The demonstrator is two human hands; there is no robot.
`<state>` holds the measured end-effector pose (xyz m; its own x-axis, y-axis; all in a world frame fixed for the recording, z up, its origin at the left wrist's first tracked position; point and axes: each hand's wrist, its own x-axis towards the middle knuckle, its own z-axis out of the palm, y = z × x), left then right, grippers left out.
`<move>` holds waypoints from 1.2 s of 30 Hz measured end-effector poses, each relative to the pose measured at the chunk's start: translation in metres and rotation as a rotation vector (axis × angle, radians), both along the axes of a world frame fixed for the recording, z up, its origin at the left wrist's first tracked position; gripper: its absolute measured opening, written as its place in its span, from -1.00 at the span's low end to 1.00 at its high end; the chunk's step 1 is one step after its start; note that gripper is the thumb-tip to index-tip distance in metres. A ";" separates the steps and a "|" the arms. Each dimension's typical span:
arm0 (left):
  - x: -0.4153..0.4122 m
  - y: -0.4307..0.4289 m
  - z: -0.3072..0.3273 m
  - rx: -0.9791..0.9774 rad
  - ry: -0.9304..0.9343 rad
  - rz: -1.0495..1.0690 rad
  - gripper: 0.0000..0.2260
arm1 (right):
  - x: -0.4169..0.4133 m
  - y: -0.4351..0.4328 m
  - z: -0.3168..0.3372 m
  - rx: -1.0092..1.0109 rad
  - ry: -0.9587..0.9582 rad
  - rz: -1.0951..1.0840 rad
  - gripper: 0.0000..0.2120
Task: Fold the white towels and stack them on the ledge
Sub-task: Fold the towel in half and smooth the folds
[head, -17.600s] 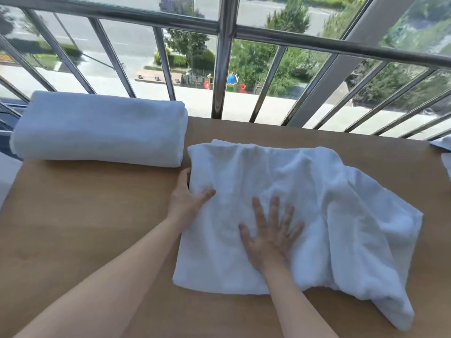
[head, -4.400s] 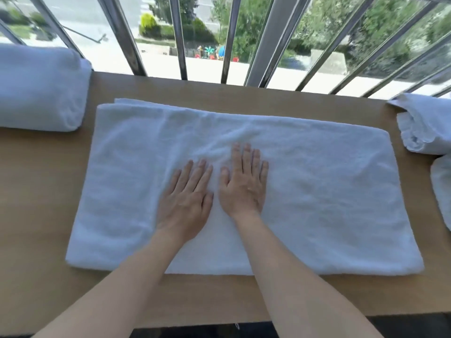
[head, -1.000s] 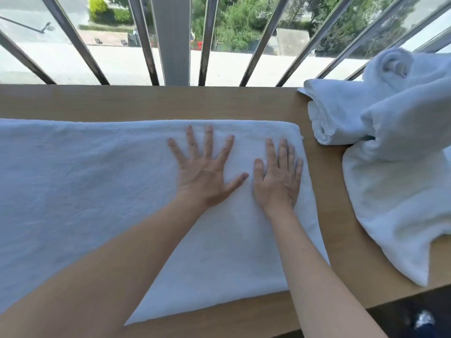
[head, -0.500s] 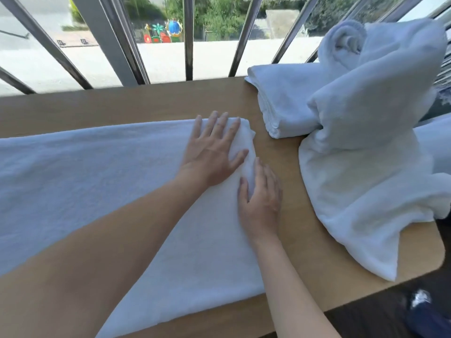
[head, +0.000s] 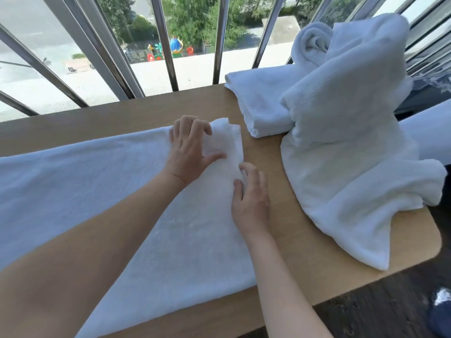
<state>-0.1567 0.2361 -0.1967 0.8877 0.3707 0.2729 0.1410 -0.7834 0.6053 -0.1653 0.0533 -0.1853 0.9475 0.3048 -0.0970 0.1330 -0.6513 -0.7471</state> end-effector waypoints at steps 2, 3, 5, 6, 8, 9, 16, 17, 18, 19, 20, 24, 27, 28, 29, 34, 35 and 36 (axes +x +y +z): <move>-0.001 0.001 -0.004 -0.012 0.132 0.034 -0.39 | 0.001 0.001 0.000 0.022 0.021 0.028 -0.57; 0.000 0.003 -0.004 -0.037 0.189 0.026 -0.35 | 0.002 0.001 0.000 0.053 0.049 0.017 -0.53; 0.007 0.007 -0.001 -0.093 0.301 0.002 -0.26 | 0.007 0.003 0.002 0.151 0.138 -0.043 -0.49; 0.012 0.010 0.001 -0.105 0.348 -0.006 -0.22 | 0.011 0.005 0.003 0.191 0.187 -0.077 -0.49; 0.019 0.015 0.006 -0.102 0.402 -0.017 -0.18 | 0.025 0.011 0.005 0.229 0.278 -0.112 -0.53; 0.022 0.016 0.009 -0.087 0.405 -0.018 -0.21 | 0.033 0.016 0.006 0.241 0.307 -0.109 -0.56; 0.006 0.018 0.023 -0.023 0.158 -0.143 -0.72 | 0.087 0.050 0.012 0.317 0.413 -0.067 -0.72; 0.002 0.018 0.025 -0.037 0.127 -0.163 -0.75 | 0.090 0.050 0.013 0.315 0.431 -0.066 -0.69; -0.001 0.017 0.027 -0.041 0.106 -0.180 -0.77 | 0.093 0.049 0.012 0.293 0.425 -0.055 -0.69; -0.003 0.016 0.028 -0.039 0.093 -0.188 -0.78 | 0.094 0.048 0.011 0.241 0.393 -0.024 -0.70; -0.003 0.015 0.030 -0.037 0.089 -0.184 -0.78 | 0.094 0.048 0.009 0.179 0.353 0.014 -0.71; 0.002 0.008 0.035 -0.035 0.084 -0.166 -0.78 | 0.093 0.048 0.004 0.080 0.312 0.043 -0.78; 0.006 0.006 0.035 -0.041 0.092 -0.154 -0.80 | 0.096 0.051 0.007 0.020 0.234 0.072 -0.85; 0.006 0.006 0.035 -0.041 0.092 -0.145 -0.80 | 0.096 0.053 0.008 -0.040 0.150 0.103 -0.88; 0.005 0.006 0.036 -0.044 0.091 -0.141 -0.80 | 0.093 0.054 0.008 -0.093 0.052 0.122 -0.90; 0.001 0.007 0.038 -0.067 0.075 -0.136 -0.80 | 0.074 0.053 0.011 -0.160 -0.412 0.133 -0.97; 0.001 0.008 0.039 -0.073 0.073 -0.131 -0.80 | 0.074 0.051 0.011 -0.102 -0.357 0.128 -0.96; 0.002 0.009 0.040 -0.076 0.071 -0.129 -0.79 | 0.075 0.051 0.012 -0.029 -0.233 0.103 -0.94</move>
